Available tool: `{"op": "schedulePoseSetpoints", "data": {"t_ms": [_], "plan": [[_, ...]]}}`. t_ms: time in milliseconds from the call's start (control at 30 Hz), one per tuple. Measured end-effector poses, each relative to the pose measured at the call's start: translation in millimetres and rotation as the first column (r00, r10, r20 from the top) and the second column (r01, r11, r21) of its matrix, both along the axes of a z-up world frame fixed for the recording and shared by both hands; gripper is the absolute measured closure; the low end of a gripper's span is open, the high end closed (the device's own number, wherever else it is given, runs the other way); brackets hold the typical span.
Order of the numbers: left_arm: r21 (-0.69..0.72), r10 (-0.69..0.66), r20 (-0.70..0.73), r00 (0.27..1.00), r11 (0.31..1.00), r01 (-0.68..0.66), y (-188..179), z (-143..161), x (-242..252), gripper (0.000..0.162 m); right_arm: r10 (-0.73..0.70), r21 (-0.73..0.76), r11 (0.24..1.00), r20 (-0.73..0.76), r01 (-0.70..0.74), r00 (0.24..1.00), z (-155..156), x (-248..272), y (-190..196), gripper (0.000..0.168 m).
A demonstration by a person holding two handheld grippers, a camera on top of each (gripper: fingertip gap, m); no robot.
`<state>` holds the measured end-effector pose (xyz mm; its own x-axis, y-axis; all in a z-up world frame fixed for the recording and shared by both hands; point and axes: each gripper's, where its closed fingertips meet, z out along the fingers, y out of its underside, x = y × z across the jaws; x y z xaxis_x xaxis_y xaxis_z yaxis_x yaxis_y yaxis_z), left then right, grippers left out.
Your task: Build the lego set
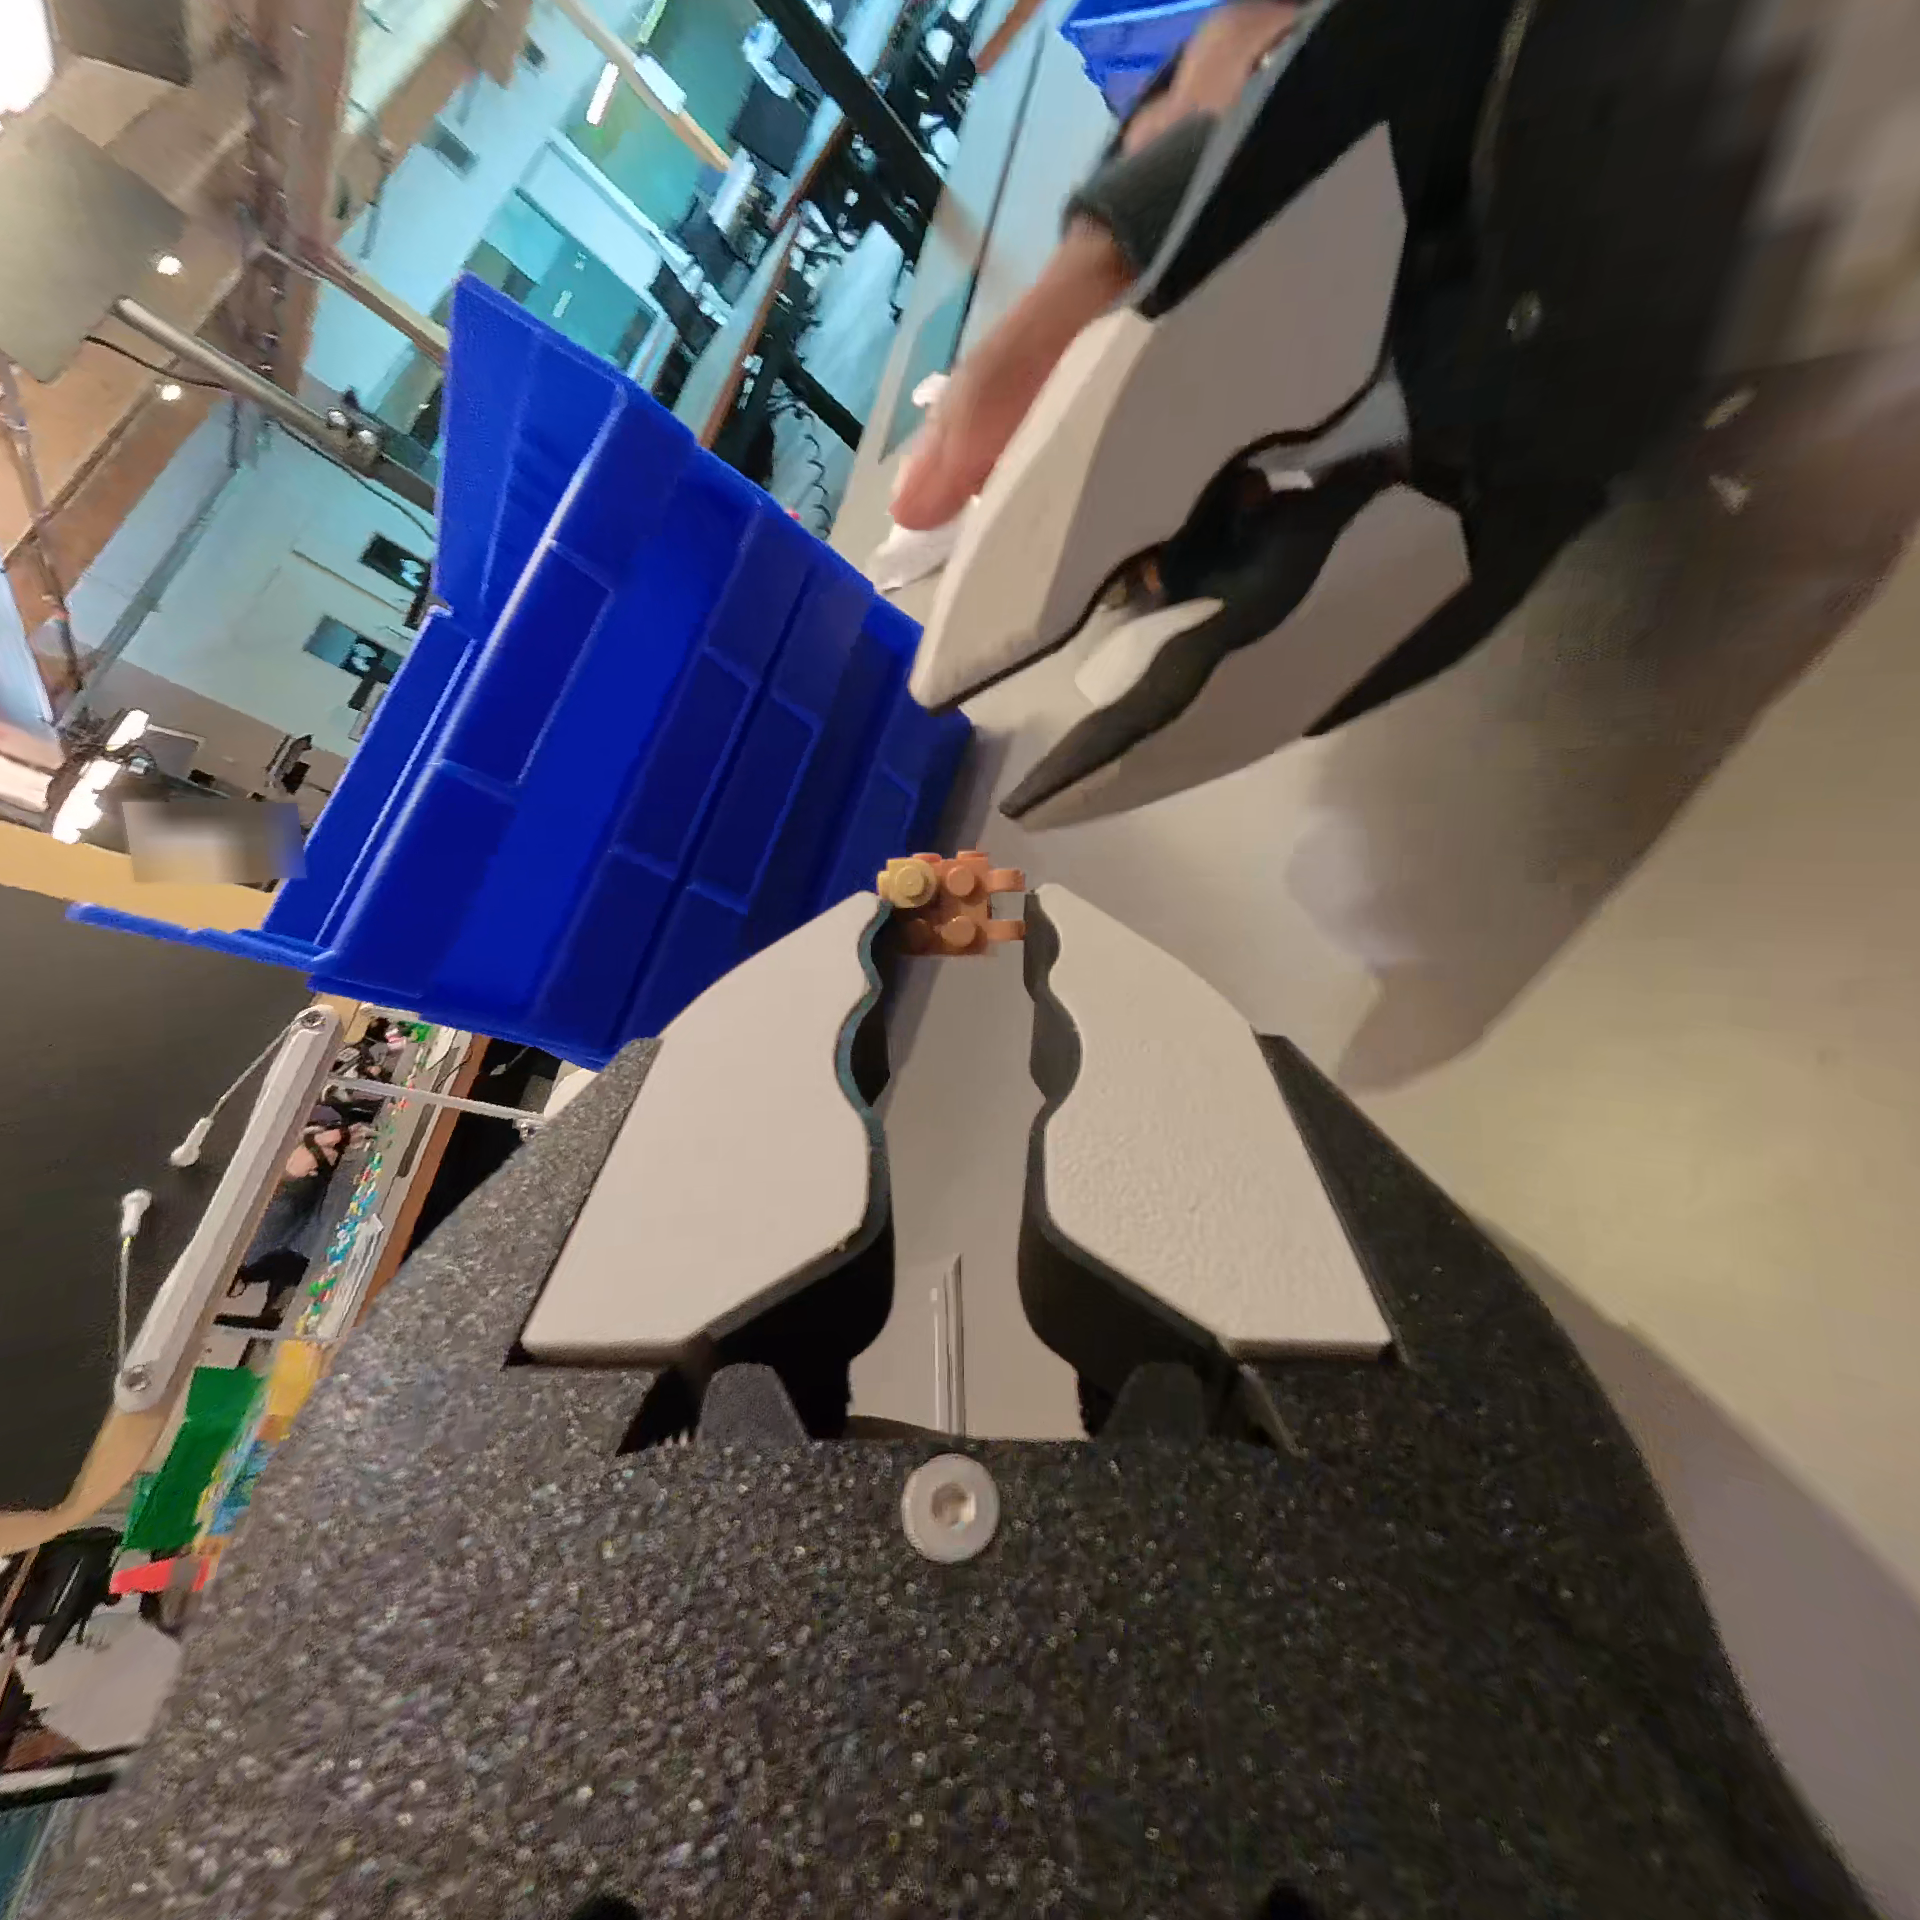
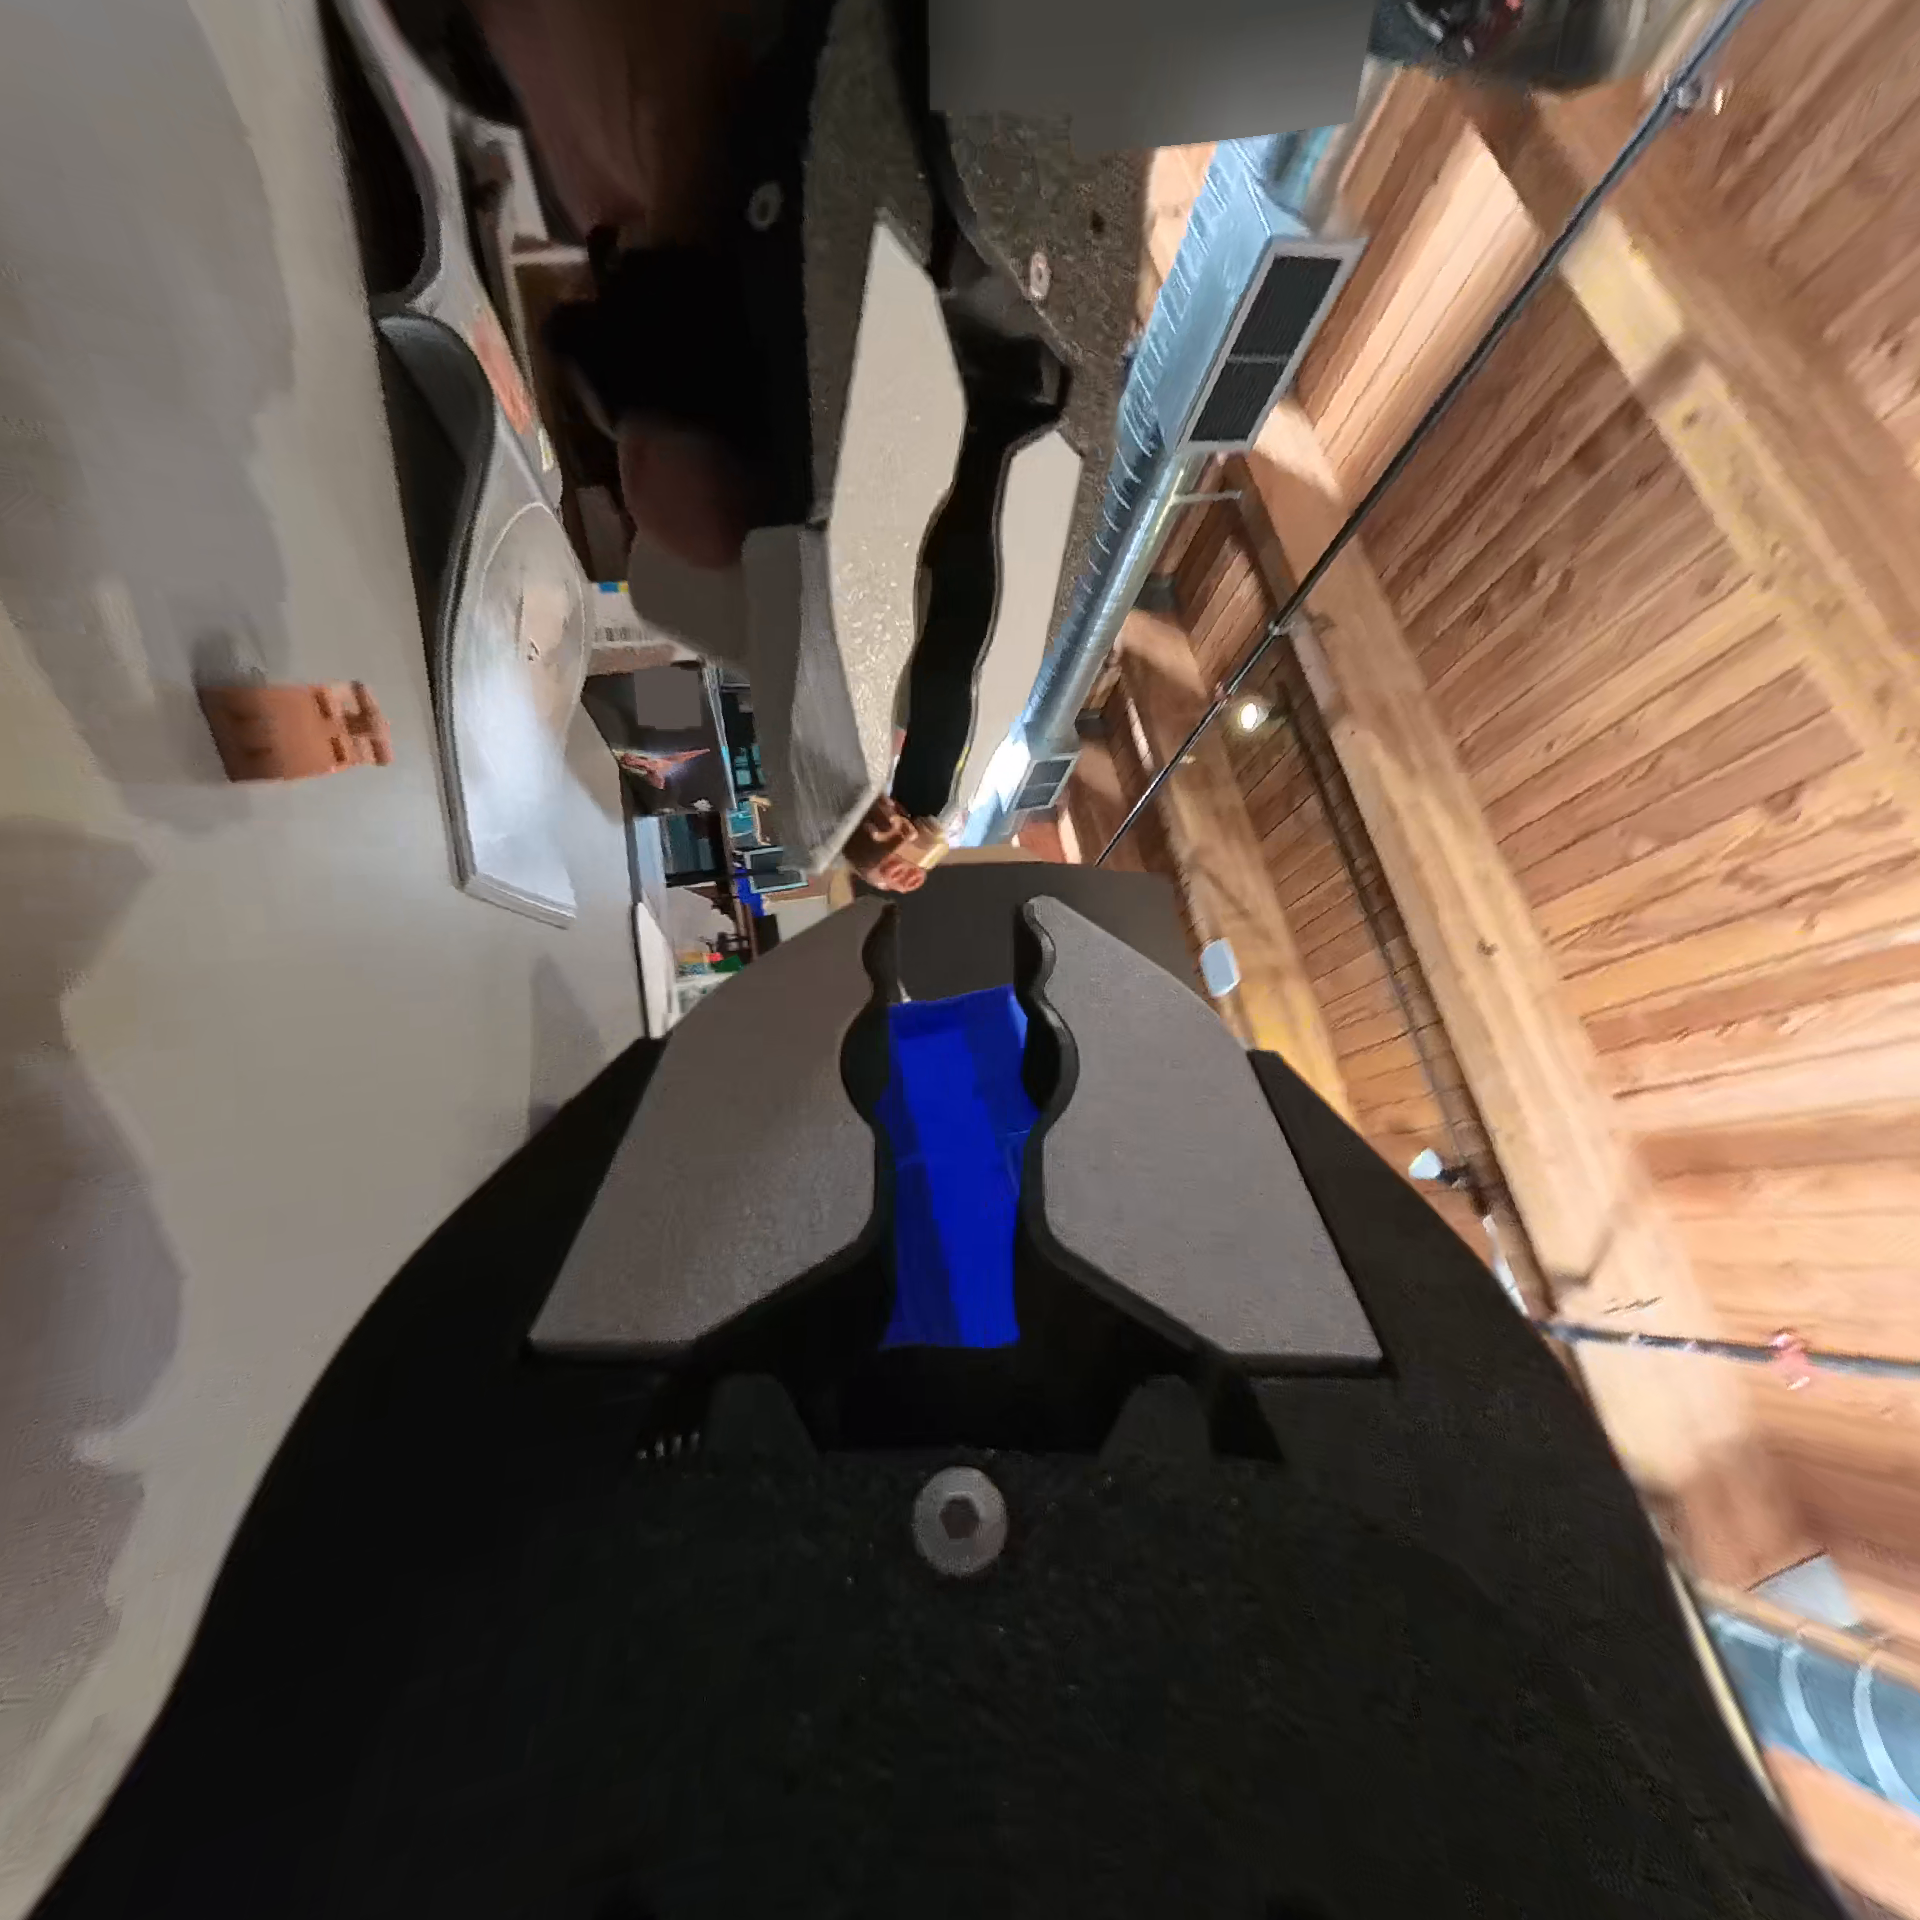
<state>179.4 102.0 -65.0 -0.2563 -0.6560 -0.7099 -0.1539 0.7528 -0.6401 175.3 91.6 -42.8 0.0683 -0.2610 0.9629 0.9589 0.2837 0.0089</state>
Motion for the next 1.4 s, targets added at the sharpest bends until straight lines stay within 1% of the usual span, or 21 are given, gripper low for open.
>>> {"op": "schedulePoseSetpoints", "data": {"t_ms": [133,333,467,567,633,733,867,933,1000,1100,1167,1333,1400], "plan": [[-0.019,-0.047,-0.080,0.996,0.999,0.045,-2.5,-7.3,-4.7,0.139,-0.020,-0.039,0.999,0.133,0.026,0.991,-11.9,1.6,5.1,0.143],[-0.043,-0.094,-0.177,0.980,0.995,0.088,-10.3,-19.4,-8.1,0.139,0.020,-0.033,0.999,0.236,-0.012,0.971,-20.5,-10.2,2.2,0.132],[-0.040,-0.116,-0.225,0.968,0.993,0.110,-18.6,-25.1,-8.5,0.139,0.028,-0.033,0.999,0.296,-0.019,0.955,-26.6,-17.8,3.0,0.135],[-0.052,-0.114,-0.247,0.962,0.993,0.104,-21.0,-27.1,-8.6,0.138,0.025,-0.045,0.999,0.299,-0.012,0.954,-29.6,-17.5,4.6,0.141],[-0.098,-0.116,-0.223,0.968,0.991,0.096,-20.2,-23.2,-7.1,0.138,0.014,-0.038,0.999,0.265,-0.004,0.964,-25.6,-14.5,5.1,0.148],[-0.217,-0.133,-0.172,0.976,0.972,0.094,-20.0,-12.5,-5.4,0.137,0.023,-0.047,0.999,0.147,-0.017,0.989,-15.8,-10.6,4.8,0.148],[-0.333,-0.160,-0.116,0.980,0.936,0.113,-16.8,-3.8,-5.0,0.132,0.049,-0.033,0.998,0.008,-0.049,0.999,-1.9,-5.8,0.7,0.148],[-0.405,-0.200,-0.075,0.977,0.901,0.154,-19.6,2.1,-5.7,0.129,0.079,-0.029,0.996,-0.074,-0.081,0.994,4.4,-5.5,-2.8,0.148],[-0.489,-0.251,-0.038,0.967,0.849,0.201,-26.1,7.7,-6.3,0.129,0.104,-0.033,0.993,-0.155,-0.111,0.982,9.2,-6.0,-5.0,0.148],[-0.585,-0.311,0.017,0.950,0.768,0.261,-36.1,15.5,-6.9,0.129,0.127,-0.043,0.989,-0.221,-0.140,0.967,11.6,-8.3,-6.2,0.148],[-0.626,-0.327,0.044,0.944,0.727,0.281,-39.4,19.0,-6.3,0.131,0.140,-0.042,0.987,-0.253,-0.156,0.957,13.1,-9.4,-7.4,0.148],[-0.684,-0.339,0.087,0.937,0.663,0.303,-39.4,23.5,-5.5,0.142,0.154,-0.044,0.983,-0.307,-0.176,0.939,14.9,-9.7,-8.1,0.148],[-0.713,-0.348,0.102,0.932,0.628,0.312,-39.2,25.1,-5.7,0.144,0.160,-0.042,0.982,-0.327,-0.184,0.931,16.0,-10.1,-8.4,0.148]]}}
